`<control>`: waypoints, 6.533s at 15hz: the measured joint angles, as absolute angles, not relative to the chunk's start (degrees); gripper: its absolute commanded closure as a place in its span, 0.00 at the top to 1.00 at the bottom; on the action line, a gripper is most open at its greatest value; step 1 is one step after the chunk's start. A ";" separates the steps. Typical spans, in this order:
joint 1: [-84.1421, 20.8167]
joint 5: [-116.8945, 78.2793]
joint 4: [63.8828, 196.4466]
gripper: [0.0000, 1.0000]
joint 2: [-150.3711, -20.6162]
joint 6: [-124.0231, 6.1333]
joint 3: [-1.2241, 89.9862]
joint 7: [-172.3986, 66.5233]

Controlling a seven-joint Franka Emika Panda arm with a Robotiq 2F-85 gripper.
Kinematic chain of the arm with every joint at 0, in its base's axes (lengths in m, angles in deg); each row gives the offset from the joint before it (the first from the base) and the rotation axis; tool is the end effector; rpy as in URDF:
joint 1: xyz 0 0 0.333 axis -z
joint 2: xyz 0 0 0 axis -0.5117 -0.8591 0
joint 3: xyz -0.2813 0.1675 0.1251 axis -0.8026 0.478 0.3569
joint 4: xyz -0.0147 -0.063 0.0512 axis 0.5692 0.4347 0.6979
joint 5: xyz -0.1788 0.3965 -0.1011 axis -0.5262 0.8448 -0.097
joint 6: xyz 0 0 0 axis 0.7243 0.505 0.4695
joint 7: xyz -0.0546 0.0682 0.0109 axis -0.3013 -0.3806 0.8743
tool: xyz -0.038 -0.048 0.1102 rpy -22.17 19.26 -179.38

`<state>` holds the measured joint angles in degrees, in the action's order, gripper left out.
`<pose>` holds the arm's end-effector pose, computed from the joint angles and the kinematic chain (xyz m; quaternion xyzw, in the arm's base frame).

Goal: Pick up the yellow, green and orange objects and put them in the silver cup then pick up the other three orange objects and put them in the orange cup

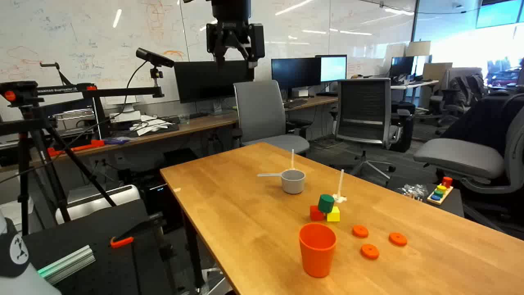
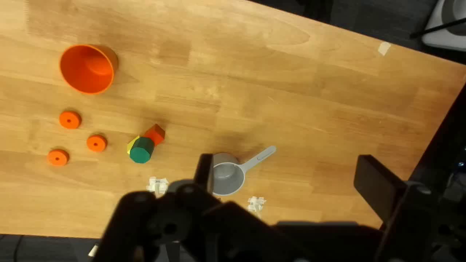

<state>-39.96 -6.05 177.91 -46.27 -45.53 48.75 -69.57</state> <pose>0.4560 0.0884 0.4400 -0.9861 -0.1433 -0.0345 0.0764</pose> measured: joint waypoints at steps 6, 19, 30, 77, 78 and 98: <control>-39.96 -6.05 177.21 1.00 -46.13 -45.58 48.76 -69.57; -39.96 -6.05 177.21 1.00 -46.13 -45.58 48.76 -69.57; -39.96 -6.05 177.21 1.00 -46.13 -45.58 48.76 -69.57; -24.07 9.42 153.21 1.00 -103.25 -68.05 55.15 -68.77; -24.07 9.04 153.25 1.00 -103.26 -68.05 55.04 -68.55; -26.90 2.09 144.27 0.75 -111.94 -69.94 51.33 -58.52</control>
<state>-26.90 2.09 144.27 -111.94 -69.94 51.33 -58.52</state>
